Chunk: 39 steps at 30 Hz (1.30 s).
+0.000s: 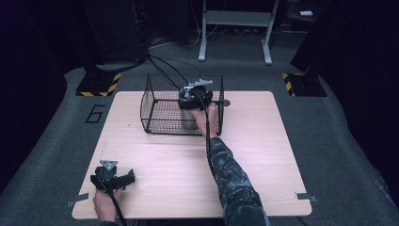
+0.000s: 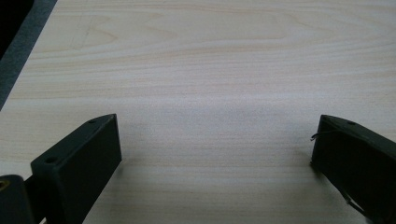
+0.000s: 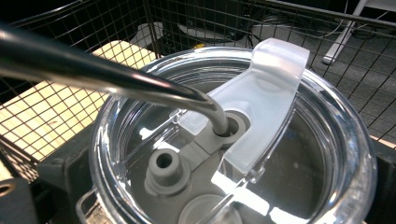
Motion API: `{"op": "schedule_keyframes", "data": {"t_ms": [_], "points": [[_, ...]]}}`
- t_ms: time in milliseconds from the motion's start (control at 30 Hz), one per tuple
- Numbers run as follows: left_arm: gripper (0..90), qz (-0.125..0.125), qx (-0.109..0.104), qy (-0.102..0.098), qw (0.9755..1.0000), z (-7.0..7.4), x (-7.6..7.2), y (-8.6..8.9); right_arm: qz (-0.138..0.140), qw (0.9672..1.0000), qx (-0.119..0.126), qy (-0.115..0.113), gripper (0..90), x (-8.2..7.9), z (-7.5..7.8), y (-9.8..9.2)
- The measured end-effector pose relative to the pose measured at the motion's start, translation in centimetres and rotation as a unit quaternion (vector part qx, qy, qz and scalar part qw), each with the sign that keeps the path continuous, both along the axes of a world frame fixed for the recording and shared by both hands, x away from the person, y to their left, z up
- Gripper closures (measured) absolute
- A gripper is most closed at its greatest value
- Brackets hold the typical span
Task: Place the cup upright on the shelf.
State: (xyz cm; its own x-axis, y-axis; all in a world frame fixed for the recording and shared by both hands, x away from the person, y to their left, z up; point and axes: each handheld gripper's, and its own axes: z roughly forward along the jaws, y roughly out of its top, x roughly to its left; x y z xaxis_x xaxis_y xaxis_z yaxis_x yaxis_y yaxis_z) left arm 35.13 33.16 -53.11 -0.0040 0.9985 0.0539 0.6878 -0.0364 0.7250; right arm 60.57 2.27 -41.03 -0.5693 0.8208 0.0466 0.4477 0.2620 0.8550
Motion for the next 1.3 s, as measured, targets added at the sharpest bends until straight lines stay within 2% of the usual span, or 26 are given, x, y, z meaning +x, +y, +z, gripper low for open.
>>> {"op": "schedule_keyframes", "data": {"t_ms": [100,267,467,567,700,767,833,933,1033,1067,1133,1300], "points": [[1.1,0.0,0.0,0.0,1.0,0.0,0.0,0.0,0.001,1.0,0.002,0.003,2.8,-0.2,0.0,-0.2],[1.1,0.0,0.0,-0.001,1.0,0.0,0.0,0.0,0.01,0.9998,-0.017,-0.002,2.7,-0.5,0.1,0.1],[1.1,-0.001,0.002,0.0,1.0,0.0,0.0,0.0,0.012,0.9998,-0.018,-0.004,2.0,-0.8,0.1,0.0],[1.1,0.0,0.0,0.0,1.0,0.0,0.0,0.0,0.005,0.9999,-0.008,0.003,0.0,-0.9,0.1,-0.1],[1.1,0.001,0.001,-0.003,1.0,0.0,0.0,0.0,0.016,0.9998,-0.014,0.001,0.0,-1.0,0.2,-0.7],[1.1,0.004,-0.001,-0.004,1.0,0.0,0.0,-0.1,0.019,0.9998,-0.011,0.002,0.0,-1.3,0.3,-1.0],[1.1,0.007,-0.007,-0.008,0.9999,-0.1,0.1,-0.1,0.026,0.9995,-0.015,-0.008,0.0,-1.6,0.5,-1.3],[1.2,0.003,-0.002,-0.003,1.0,0.0,0.0,-0.1,0.027,0.9995,-0.008,-0.012,0.0,-2.2,0.9,-1.4],[1.1,0.003,-0.002,-0.004,1.0,0.0,0.0,-0.1,0.034,0.9991,-0.013,-0.02,0.0,-3.0,1.5,-1.7],[1.1,0.01,-0.007,-0.011,0.9999,-0.1,0.1,-0.2,0.032,0.9992,-0.011,-0.02,0.0,-3.3,1.7,-1.7],[1.2,0.003,-0.002,-0.003,1.0,0.0,0.0,-0.1,0.038,0.9989,-0.014,-0.024,0.0,-3.9,2.3,-2.0],[1.3,0.003,-0.002,-0.002,1.0,0.0,0.0,-0.1,0.036,0.9987,-0.014,-0.034,0.0,-5.5,3.5,-2.6]]}}
